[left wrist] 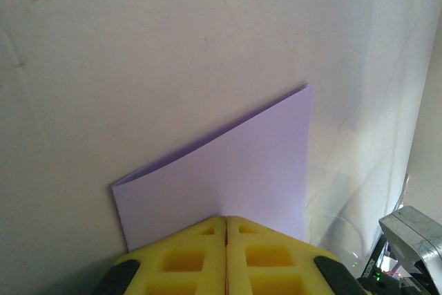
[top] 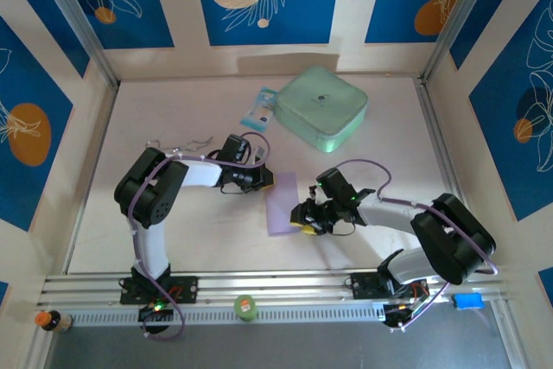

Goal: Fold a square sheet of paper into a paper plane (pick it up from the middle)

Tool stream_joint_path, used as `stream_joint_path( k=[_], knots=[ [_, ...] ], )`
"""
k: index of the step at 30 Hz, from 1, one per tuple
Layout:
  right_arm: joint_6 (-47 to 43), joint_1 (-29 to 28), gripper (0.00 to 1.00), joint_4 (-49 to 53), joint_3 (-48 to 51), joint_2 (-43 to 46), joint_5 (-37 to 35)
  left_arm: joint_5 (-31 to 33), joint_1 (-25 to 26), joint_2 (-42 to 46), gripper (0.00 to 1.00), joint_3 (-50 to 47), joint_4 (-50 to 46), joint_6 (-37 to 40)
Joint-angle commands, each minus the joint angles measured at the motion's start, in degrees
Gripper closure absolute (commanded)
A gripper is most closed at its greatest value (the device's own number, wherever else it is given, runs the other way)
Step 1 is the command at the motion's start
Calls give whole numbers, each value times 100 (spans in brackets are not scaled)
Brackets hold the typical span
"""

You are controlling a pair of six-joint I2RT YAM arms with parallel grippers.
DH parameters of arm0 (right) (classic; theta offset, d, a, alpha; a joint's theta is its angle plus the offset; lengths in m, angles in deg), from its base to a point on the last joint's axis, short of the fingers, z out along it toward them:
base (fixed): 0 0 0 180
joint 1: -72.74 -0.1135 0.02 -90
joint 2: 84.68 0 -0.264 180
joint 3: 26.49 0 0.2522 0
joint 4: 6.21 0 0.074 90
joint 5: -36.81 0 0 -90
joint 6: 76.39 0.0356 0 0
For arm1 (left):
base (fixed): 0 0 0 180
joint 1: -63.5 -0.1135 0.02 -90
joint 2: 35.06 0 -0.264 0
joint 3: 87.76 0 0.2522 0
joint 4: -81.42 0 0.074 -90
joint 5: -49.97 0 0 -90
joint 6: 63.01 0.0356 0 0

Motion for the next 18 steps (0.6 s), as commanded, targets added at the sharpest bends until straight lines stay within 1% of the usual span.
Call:
stream_joint_path(
  k=[1,4,7,12,18],
  knots=[
    [3,15,56,-293,24,51,211,-24,-18,-215,91,-127,-223,-8],
    [-120,127,56,-360,32,194,187,-27,-18,-200,90,-117,-214,-14],
    [-293,362,56,-574,24,155,521,-71,-19,-212,91,-76,-214,-7],
    [-453,550,56,-904,-120,-182,817,-133,-14,-240,90,18,-221,10],
    [-705,686,57,-782,-332,-470,997,-155,-9,-230,90,57,-250,20]
  ],
)
